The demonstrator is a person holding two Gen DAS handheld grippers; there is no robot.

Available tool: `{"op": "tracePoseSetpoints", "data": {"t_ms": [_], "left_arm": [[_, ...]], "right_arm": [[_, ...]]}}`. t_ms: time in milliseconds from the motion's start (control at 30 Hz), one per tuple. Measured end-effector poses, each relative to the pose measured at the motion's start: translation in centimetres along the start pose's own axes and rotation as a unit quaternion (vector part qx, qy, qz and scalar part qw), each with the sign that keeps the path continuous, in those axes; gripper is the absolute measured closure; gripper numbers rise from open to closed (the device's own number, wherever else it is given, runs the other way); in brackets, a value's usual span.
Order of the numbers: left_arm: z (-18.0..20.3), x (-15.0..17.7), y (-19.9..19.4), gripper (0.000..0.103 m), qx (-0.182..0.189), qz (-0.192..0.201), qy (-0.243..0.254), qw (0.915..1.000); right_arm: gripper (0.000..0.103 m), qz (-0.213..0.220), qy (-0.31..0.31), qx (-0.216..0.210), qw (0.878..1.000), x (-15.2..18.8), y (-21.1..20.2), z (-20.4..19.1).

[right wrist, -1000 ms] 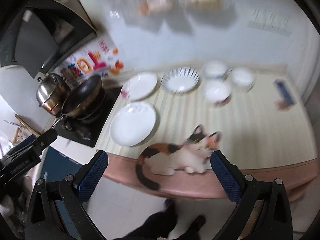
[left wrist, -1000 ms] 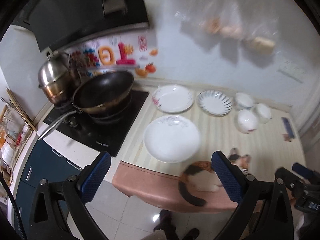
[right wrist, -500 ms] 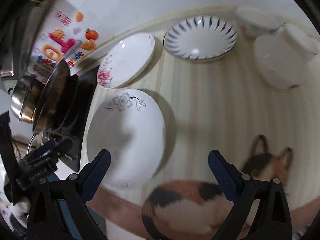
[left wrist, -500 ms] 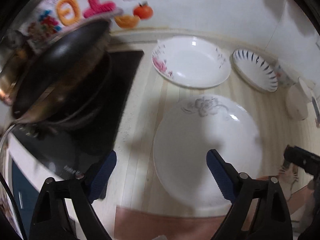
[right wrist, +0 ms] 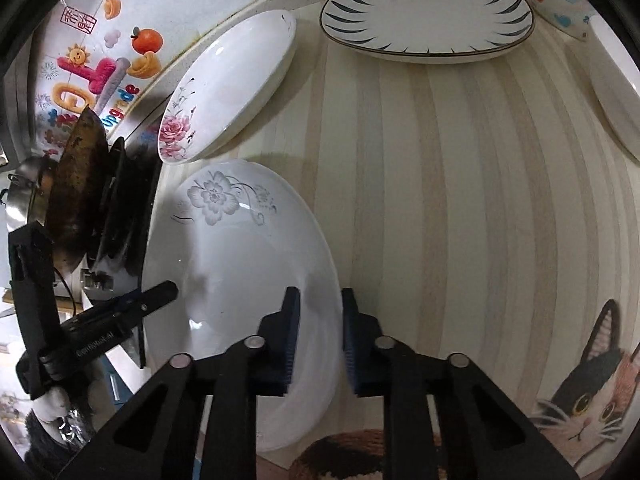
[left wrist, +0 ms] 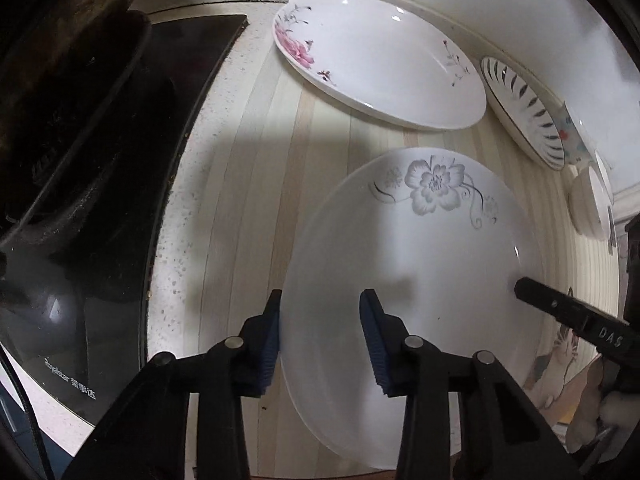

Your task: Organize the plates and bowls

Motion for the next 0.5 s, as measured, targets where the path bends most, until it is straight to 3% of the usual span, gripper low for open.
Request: {"op": "tracePoseSetpoints", "data": {"t_ms": [333, 500], "left_arm": [[0.4, 0.4, -1.0, 0.069, 0.006, 0.01, -0.005, 0.9999], [2.4, 1.2, -2.1, 0.069, 0.012, 0.019, -0.003, 0.9997]], "right_arm": [[0.085, -0.005, -0.009, -0.005, 1.0, 0.6, -1.4, 1.4], [0.085, -0.005, -0.011, -0.009, 1.0, 1.6, -3.6, 3.0]]}}
Point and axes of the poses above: each gripper's, at about its wrist camera, not at the fingertips, and y roughly the way its jaws point, z to its right, x to its underside, the point moved 8 cm from there along y, roughly the way its jaws point, and after that the axes turned 14 degrees about -z, right-handed, at the moved point
